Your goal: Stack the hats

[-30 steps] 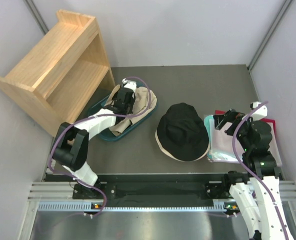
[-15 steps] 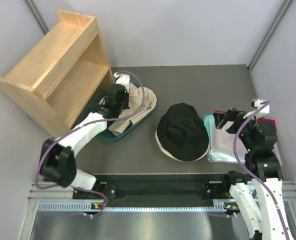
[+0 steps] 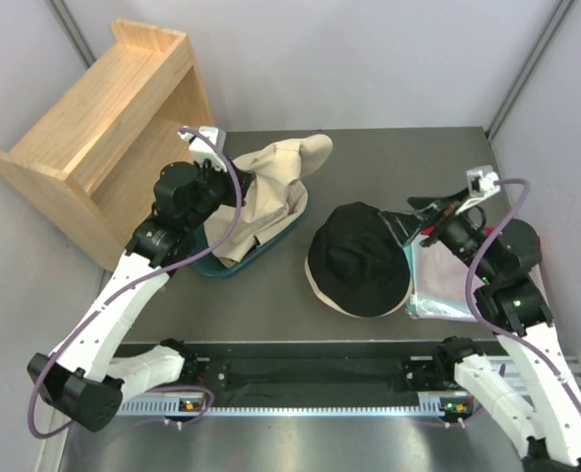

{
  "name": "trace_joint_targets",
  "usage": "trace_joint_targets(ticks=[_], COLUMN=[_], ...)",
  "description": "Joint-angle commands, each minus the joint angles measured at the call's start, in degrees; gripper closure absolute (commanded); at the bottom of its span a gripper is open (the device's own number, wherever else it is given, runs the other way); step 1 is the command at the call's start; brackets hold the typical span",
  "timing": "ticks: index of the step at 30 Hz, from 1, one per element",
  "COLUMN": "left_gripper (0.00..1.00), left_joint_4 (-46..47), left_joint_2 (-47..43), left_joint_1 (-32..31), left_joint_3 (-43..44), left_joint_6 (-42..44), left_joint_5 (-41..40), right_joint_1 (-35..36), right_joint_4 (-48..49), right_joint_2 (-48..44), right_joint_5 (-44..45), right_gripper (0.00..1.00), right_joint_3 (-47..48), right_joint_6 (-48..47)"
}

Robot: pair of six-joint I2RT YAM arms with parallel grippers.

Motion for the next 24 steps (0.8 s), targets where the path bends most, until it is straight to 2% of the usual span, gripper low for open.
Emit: trace_joint_targets(ticks=[1, 3, 6, 9, 15, 24], left_gripper=[1.0, 1.0, 1.0, 1.0, 1.0, 1.0], left_joint_4=[0.0, 0.0, 0.1, 0.0, 0.2, -0.4], left_joint_2=[-3.7, -5.0, -6.6, -8.0, -10.0, -11.2], left_joint_1=[0.2, 0.2, 0.2, 0.2, 0.2, 0.2], left_joint_3=[3.5, 4.1, 4.9, 5.5, 6.7, 7.1], left_joint_6=[-4.6, -6.3, -7.8, -9.5, -11.5, -12.4], left_joint_5=[12.1, 13.7, 16.4, 19.0, 23.0, 24.3], right_joint_1=[12.8, 19.5, 25.9, 28.3, 29.1, 29.2], right_joint_4=[7.9, 8.7, 11.8, 13.8, 18.0, 23.6], right_joint_2=[3.9, 7.2, 11.1, 13.7, 16.3, 18.9], right_joint_5=[4.8, 8.2, 12.7, 14.3, 14.7, 13.0], right_gripper=[0.07, 0.07, 0.08, 0.08, 0.06, 0.08], right_joint_3=[3.9, 4.5, 5.1, 5.3, 5.9, 6.7], right_joint_6=[0.1, -1.6, -4.0, -5.9, -7.9, -10.6])
